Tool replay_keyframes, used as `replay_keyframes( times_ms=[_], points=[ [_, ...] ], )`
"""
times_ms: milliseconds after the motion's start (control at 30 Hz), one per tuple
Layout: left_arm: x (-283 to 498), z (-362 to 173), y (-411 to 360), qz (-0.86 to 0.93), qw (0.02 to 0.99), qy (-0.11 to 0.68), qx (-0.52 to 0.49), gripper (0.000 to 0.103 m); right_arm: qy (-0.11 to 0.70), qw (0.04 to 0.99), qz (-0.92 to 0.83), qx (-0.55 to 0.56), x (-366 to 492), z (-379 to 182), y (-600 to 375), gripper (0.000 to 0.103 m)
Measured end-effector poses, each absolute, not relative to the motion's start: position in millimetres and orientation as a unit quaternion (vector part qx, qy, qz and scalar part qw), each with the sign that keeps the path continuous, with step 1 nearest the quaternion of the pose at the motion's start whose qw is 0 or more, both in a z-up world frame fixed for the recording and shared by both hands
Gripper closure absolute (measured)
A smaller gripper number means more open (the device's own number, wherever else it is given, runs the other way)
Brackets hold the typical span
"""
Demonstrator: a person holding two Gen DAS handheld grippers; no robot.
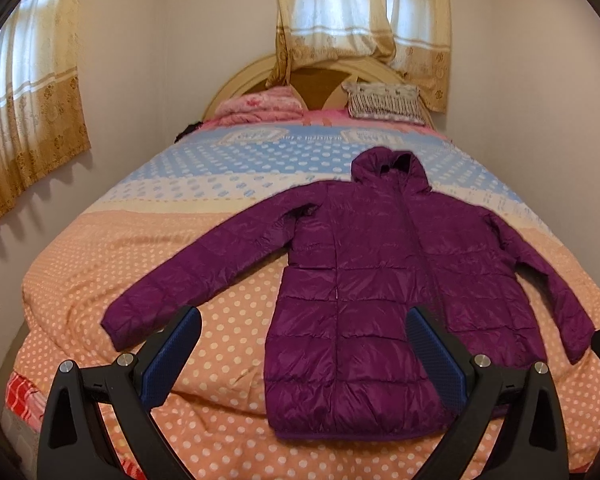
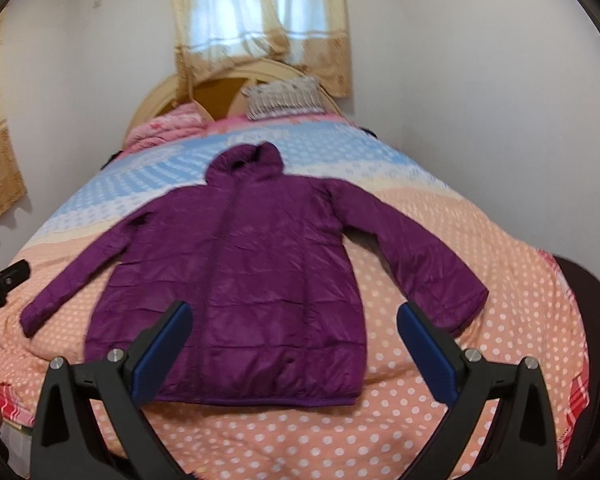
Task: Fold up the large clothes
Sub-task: 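Grasp the purple jacket's sleeve cuff with the right tool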
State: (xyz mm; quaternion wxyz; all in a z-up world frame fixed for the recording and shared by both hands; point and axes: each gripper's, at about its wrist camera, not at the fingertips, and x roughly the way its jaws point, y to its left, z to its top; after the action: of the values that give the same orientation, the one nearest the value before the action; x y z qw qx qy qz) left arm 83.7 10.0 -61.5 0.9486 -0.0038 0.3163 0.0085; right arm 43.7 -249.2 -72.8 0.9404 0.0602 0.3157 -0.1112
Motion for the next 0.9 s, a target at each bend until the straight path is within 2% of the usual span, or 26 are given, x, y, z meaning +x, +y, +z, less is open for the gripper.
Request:
replay_keyframes(
  times_ms=[200, 467, 600, 700, 767, 833, 867, 900],
  points=[
    [128.8, -90.0, -6.4, 0.002, 0.941, 0.339, 0.011, 0.001, 0.356, 0.918, -0.143, 0.106, 63.6, -108.4, -309.0, 0.0],
    [185.3, -121.4, -37.2, -0.009, 0.935, 0.351, 0.047, 0.001, 0.371, 0.882, -0.242, 0.164, 65.4, -137.2, -404.2, 0.0],
    [207.1, -137.7, -48.3, -0.007, 0.929, 0.363, 0.066, 0.001, 0.387, 0.864, -0.266, 0.183, 71.1, -147.1, -433.1, 0.009],
    [218.1, -148.7, -52.3, -0.005, 0.923, 0.376, 0.076, 0.001, 0.419, 0.847, -0.277, 0.173, 84.1, -161.7, -443.9, 0.02],
    [220.3, -153.1, -53.7, -0.006, 0.921, 0.38, 0.078, 0.001, 0.429, 0.842, -0.272, 0.181, 85.5, -171.2, -451.0, 0.04],
    [223.1, -155.7, -53.1, -0.003, 0.921, 0.381, 0.085, 0.001, 0.432, 0.845, -0.261, 0.177, 87.5, -174.6, -451.8, 0.05],
    [225.2, -156.1, -52.3, -0.001, 0.921, 0.38, 0.087, 0.001, 0.432, 0.848, -0.253, 0.173, 89.0, -172.9, -450.6, 0.069],
    [227.7, -156.0, -50.6, 0.001, 0.921, 0.38, 0.089, 0.001, 0.434, 0.85, -0.249, 0.167, 90.7, -170.4, -449.8, 0.079]
  ],
)
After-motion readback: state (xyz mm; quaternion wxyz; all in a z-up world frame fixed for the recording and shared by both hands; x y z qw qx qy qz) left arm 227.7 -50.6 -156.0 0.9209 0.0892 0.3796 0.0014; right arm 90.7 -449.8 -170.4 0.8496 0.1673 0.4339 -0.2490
